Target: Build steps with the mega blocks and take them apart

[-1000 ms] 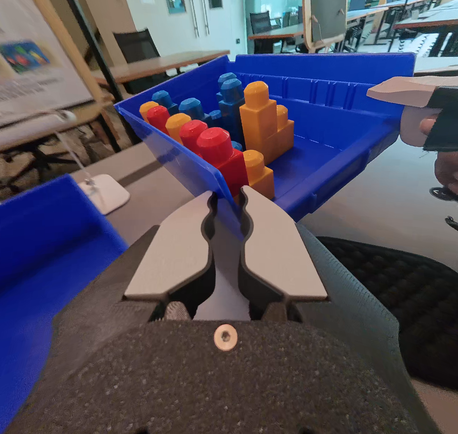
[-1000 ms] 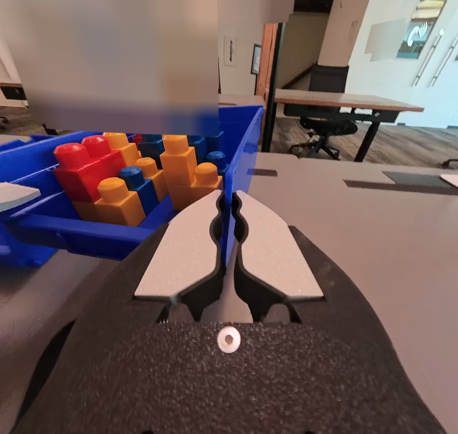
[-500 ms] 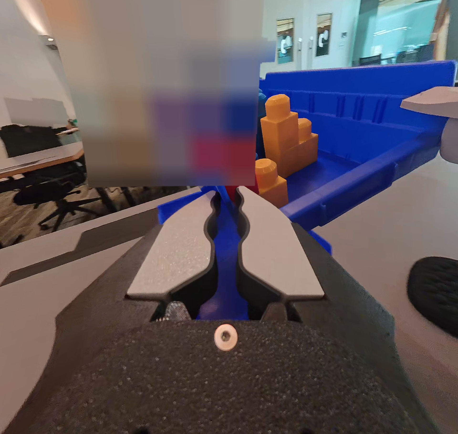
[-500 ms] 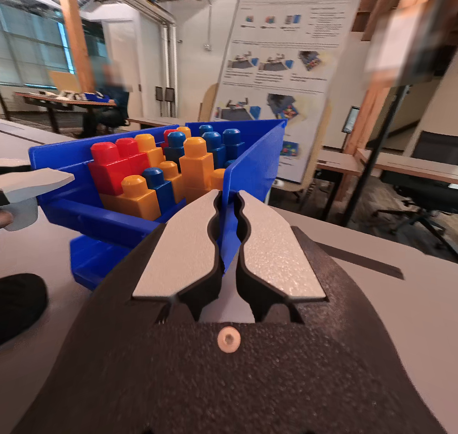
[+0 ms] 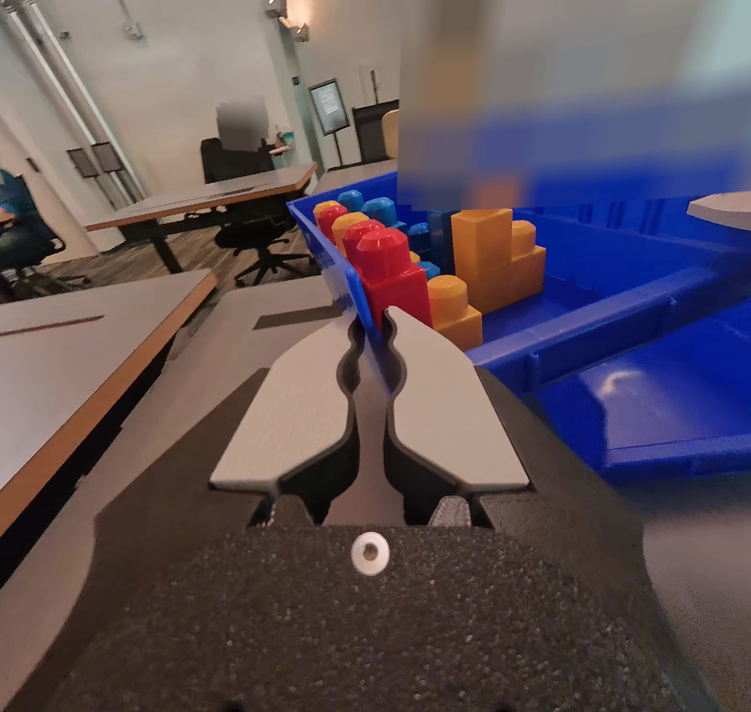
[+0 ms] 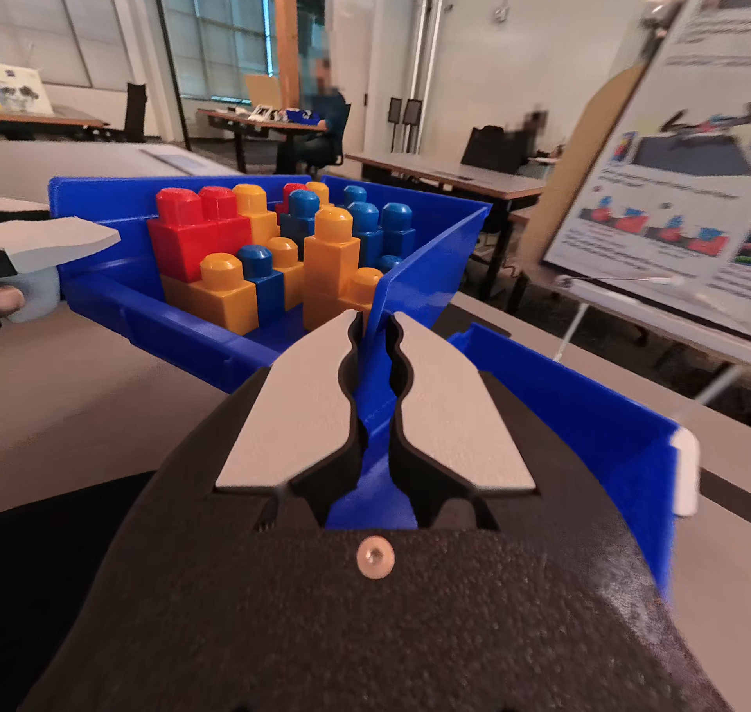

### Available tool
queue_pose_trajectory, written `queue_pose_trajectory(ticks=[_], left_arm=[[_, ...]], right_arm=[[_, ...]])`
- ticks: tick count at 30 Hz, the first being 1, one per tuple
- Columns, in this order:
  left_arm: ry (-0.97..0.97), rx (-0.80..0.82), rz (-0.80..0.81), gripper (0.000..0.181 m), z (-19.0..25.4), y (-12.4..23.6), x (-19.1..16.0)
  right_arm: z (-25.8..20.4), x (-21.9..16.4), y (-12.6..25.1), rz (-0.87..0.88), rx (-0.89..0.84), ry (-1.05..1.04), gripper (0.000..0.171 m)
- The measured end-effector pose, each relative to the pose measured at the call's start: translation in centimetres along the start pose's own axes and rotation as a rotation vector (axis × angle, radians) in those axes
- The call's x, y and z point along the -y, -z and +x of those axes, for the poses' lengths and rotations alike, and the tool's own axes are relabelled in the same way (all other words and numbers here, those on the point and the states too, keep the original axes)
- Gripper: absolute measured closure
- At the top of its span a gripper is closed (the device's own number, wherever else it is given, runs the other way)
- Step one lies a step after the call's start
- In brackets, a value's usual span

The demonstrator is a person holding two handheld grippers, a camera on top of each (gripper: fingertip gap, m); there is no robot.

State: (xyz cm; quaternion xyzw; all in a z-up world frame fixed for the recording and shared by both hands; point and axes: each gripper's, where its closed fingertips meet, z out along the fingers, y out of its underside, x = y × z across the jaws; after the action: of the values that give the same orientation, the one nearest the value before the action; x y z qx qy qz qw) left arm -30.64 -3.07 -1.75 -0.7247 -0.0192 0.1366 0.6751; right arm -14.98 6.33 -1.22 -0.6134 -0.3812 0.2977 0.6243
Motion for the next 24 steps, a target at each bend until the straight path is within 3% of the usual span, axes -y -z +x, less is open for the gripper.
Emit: queue_pose_trajectory(ticks=[10,24], left_arm=[[0.104,0.072,-0.108,0.174,-7.6,-1.1,-8.2],[0.17,0.099,-0.096,0.175,-8.6,-2.4,-12.3]], right_arm=[[-6.1,-6.8,-8.0,-0.249,0.102,0.075,0.159],[-7.0,-10.0,-8.9,-0.384,0.096,0.354,0.154]])
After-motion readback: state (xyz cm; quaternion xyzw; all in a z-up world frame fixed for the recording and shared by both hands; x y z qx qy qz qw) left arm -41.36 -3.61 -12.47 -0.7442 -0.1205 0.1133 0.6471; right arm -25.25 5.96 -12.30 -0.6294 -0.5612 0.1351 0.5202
